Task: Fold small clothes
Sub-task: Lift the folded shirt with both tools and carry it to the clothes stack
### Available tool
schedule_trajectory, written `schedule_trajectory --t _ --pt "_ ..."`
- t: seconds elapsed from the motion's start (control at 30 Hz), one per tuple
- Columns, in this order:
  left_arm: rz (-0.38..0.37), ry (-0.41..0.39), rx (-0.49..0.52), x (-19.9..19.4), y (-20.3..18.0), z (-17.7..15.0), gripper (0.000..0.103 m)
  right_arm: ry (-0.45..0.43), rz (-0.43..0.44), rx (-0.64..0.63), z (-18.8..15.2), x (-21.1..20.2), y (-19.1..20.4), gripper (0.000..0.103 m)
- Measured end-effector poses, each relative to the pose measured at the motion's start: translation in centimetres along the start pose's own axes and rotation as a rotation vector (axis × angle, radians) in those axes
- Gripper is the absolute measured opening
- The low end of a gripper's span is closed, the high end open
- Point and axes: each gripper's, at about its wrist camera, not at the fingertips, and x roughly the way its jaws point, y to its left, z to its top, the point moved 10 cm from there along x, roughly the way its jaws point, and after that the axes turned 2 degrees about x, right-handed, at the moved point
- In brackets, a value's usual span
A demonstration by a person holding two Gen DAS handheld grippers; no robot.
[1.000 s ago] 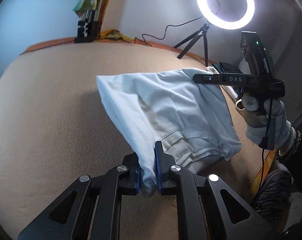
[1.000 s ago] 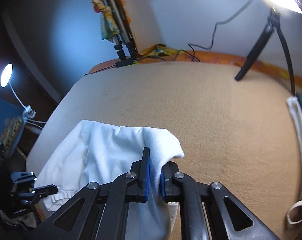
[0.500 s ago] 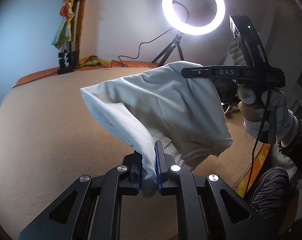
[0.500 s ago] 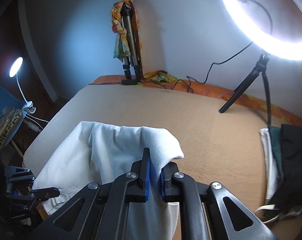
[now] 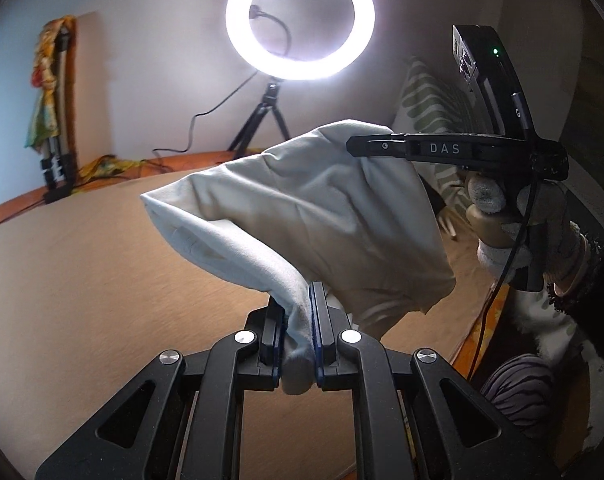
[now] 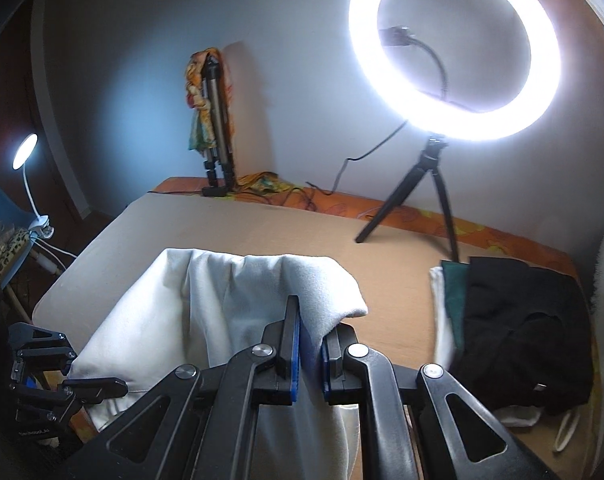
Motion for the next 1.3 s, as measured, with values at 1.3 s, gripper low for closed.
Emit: schedule_trajectory --t 1.3 --pt "-0.114 -0.073 0.155 20.9 -15.3 12.6 0.010 -0.073 -0.348 0.124 4.8 -2.0 -34.5 0.005"
